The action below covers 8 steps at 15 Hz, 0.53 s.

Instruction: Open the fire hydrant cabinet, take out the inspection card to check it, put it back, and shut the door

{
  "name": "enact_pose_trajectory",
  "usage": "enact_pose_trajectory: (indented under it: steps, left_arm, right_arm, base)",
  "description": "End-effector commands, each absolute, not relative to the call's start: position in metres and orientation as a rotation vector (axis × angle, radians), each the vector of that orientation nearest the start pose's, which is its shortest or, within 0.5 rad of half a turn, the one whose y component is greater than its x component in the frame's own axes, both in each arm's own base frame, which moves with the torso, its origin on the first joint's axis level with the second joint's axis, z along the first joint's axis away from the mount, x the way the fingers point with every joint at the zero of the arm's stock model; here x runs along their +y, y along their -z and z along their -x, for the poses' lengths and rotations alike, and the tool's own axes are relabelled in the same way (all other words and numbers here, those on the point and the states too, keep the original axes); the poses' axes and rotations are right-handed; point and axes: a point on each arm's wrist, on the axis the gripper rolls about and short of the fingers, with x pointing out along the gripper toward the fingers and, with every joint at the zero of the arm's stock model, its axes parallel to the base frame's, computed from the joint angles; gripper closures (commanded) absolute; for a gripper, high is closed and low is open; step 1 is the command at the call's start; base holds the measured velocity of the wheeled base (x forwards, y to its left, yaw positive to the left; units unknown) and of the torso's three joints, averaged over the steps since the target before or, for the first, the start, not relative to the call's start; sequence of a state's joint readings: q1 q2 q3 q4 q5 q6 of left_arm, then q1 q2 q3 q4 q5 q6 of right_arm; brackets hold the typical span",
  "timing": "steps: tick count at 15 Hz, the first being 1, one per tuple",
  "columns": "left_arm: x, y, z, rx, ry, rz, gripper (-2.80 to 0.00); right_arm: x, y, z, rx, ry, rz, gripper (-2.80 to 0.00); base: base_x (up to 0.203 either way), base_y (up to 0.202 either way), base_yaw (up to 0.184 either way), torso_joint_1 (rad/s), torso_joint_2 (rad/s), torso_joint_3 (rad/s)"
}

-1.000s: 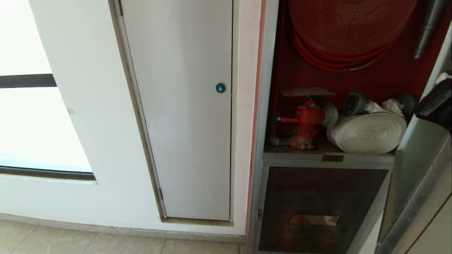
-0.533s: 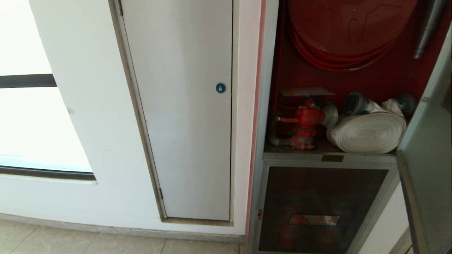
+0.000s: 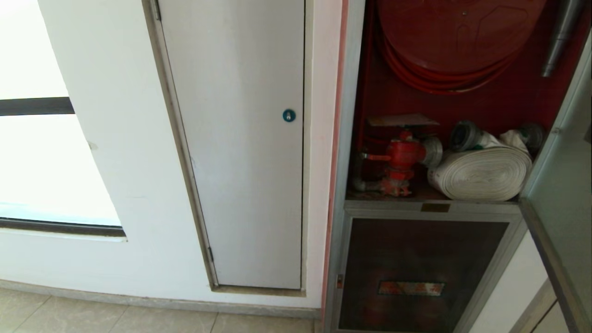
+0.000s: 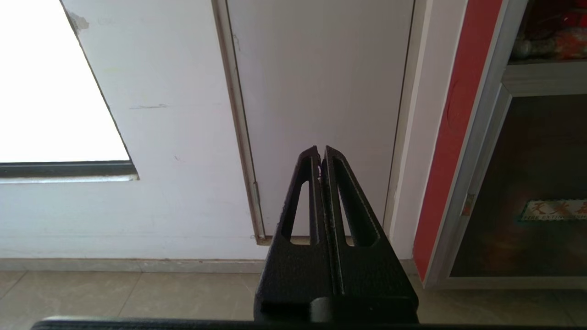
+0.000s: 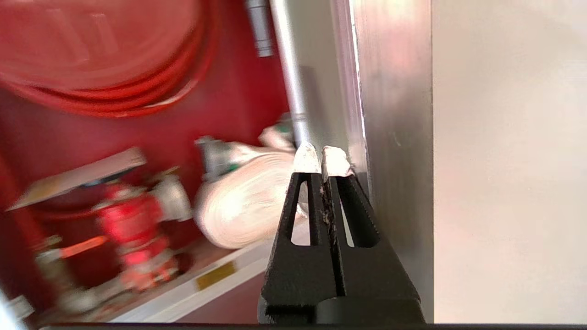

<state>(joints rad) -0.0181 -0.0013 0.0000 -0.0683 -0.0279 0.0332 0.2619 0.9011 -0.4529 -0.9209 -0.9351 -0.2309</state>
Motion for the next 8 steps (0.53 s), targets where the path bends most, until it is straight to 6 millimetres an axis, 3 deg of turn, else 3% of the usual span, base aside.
enact_pose_trajectory:
  steps: [1,8]
  left_arm:
    - [0.000,-0.075,0.021,-0.044,0.045,-0.034,0.00]
    - [0.000,-0.075,0.021,-0.044,0.045,-0.034,0.00]
  right_arm:
    - [-0.003,-0.270,-0.088,-0.307,0.787,-0.040,0.00]
    - [-0.026,-0.271,-0.104,-0.214,0.975,-0.021,0.00]
  base:
    - [0.000,0.000,0.000,0.000,0.00,0.000]
    - [0.000,0.000,0.000,0.000,0.00,0.000]
